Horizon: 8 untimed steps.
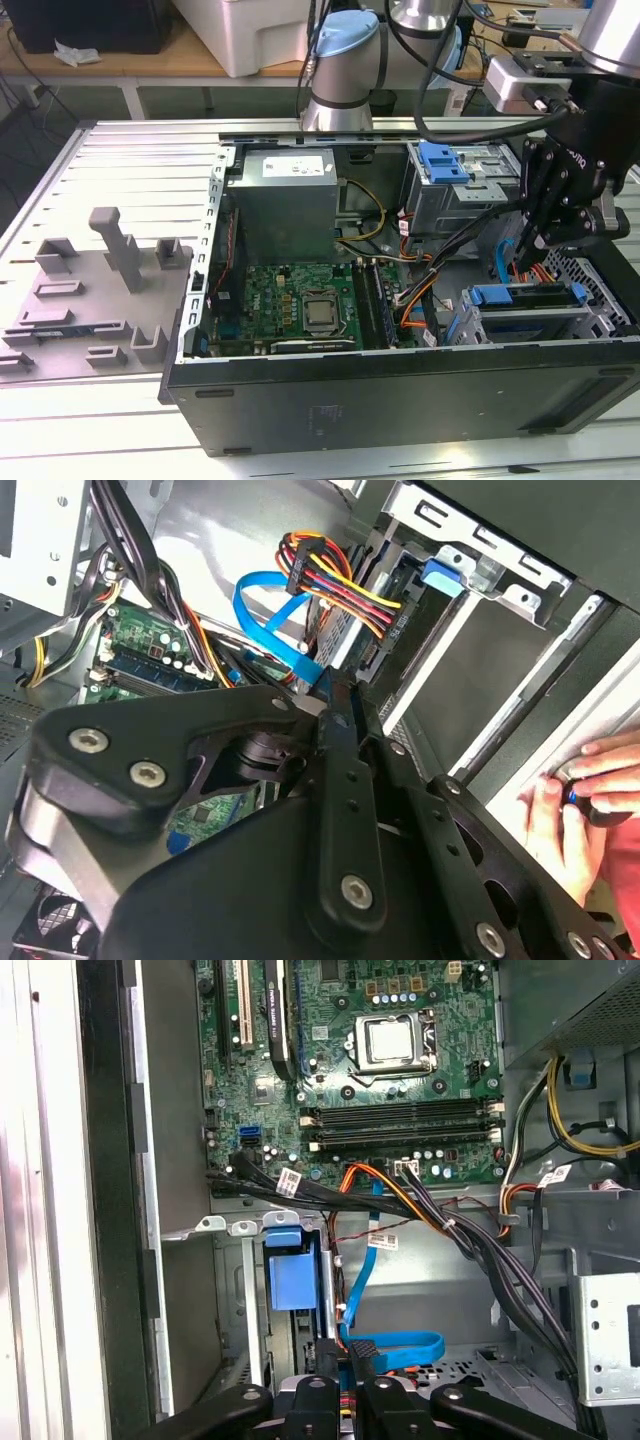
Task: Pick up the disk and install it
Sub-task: 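Insert the second disk wire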
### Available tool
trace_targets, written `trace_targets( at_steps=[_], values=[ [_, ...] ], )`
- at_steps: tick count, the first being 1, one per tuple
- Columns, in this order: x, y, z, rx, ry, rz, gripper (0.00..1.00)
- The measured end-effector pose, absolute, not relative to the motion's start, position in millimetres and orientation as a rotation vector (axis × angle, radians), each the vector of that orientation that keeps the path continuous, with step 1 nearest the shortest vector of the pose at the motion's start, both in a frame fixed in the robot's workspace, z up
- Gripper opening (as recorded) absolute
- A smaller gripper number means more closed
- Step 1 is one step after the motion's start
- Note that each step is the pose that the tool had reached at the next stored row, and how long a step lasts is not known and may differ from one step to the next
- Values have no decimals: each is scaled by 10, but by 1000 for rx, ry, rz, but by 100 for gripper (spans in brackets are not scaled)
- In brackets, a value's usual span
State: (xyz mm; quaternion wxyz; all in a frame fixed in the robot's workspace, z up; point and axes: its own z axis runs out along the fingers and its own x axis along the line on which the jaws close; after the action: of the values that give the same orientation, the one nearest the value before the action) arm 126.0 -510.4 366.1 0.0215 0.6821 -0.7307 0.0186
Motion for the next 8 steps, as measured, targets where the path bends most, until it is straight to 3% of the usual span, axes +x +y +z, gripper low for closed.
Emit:
trace_targets(
  at_steps=[8],
  values=[
    [1260, -5146, 3661, 2133, -2272, 74, 16]
  ],
)
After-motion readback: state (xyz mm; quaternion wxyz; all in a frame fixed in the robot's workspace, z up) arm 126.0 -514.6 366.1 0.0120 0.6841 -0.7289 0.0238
